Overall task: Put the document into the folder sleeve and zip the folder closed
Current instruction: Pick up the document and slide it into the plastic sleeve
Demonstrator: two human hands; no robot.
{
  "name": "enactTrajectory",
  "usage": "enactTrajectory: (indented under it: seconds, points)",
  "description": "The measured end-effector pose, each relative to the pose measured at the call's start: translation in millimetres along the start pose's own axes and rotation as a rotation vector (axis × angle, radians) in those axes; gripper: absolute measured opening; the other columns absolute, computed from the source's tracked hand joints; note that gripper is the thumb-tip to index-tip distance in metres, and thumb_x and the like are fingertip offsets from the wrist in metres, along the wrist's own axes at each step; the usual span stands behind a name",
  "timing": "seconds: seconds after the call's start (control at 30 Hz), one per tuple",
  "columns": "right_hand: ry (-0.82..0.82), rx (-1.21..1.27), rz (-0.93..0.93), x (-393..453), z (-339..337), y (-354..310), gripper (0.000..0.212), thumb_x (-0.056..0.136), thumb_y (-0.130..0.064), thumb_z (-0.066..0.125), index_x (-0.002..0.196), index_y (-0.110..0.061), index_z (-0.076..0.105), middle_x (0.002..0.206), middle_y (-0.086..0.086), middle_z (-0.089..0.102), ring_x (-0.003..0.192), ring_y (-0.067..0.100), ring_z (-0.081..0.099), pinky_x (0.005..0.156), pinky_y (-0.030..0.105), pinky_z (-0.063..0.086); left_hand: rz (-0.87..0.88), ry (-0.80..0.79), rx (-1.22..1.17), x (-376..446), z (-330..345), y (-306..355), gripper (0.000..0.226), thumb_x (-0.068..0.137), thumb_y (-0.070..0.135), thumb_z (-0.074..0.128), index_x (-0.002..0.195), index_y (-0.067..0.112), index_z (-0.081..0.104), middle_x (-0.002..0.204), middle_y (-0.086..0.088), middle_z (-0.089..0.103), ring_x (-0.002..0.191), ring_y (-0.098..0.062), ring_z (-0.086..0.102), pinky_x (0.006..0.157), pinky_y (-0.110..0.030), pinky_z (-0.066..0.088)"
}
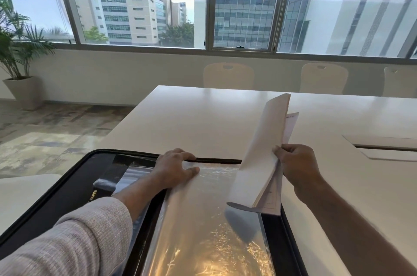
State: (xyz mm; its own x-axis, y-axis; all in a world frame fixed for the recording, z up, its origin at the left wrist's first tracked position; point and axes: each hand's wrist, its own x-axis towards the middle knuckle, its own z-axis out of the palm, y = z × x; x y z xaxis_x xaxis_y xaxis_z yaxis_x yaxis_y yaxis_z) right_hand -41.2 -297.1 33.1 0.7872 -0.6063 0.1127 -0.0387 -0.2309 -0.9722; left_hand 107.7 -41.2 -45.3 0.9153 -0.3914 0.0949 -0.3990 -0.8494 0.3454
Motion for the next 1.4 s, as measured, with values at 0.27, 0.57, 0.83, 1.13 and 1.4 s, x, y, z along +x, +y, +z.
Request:
enactTrajectory:
  seconds: [0.27,0.57,0.83,1.13,1.4]
  points:
    - [0.068,0.059,0.002,6.7,7.9,3.3,0.031,0.09,-0.013,0.063,0.06,-0.015,0.07,0.057,-0.003,0.065,0.047,0.011,0.057,0.046,0.025,0.044,-0.04,0.077,-0.077,-16.5,12.3,7.3,0.041,0.08,0.063,0.065,0.115,0.042,0.064,0.128,0.009,0.056,0.127,-0.015,0.048,0.105,-0.036,0.03]
    - [0.017,0.113,-0.037,8.9,14.8,1.0,0.024,0.09,-0.01,0.066,0.066,-0.011,0.069,0.072,0.008,0.069,0.058,0.023,0.062,0.05,0.03,0.056,-0.083,0.008,-0.063,-27.8,-1.7,16.4,0.022,0.079,0.052,0.072,0.096,0.039,0.067,0.11,0.011,0.06,0.111,-0.015,0.054,0.088,-0.036,0.038]
    - [0.007,0.227,-0.019,16.6,16.8,5.8,0.019,0.089,-0.007,0.066,0.072,-0.013,0.071,0.078,0.007,0.072,0.071,0.026,0.07,0.057,0.033,0.06,-0.022,0.0,-0.08,-27.1,-7.9,12.6,0.01,0.083,0.039,0.075,0.077,0.037,0.067,0.107,0.01,0.059,0.101,-0.013,0.055,0.093,-0.037,0.045]
    - [0.054,0.378,0.022,31.7,27.8,-1.8,0.016,0.089,-0.005,0.065,0.077,-0.014,0.071,0.085,0.012,0.072,0.074,0.026,0.069,0.062,0.038,0.062,0.016,0.001,-0.191,-25.0,-12.9,12.5,0.018,0.092,0.034,0.068,0.077,0.038,0.059,0.096,0.019,0.059,0.1,-0.012,0.05,0.096,-0.04,0.039]
    - [0.064,0.444,0.036,39.6,56.7,-4.3,0.009,0.088,-0.006,0.067,0.088,-0.012,0.074,0.088,0.01,0.073,0.076,0.025,0.071,0.059,0.034,0.062,0.025,-0.071,-0.446,-33.1,-20.2,22.9,0.007,0.083,0.036,0.078,0.078,0.034,0.073,0.077,0.017,0.072,0.082,-0.007,0.066,0.1,-0.045,0.048]
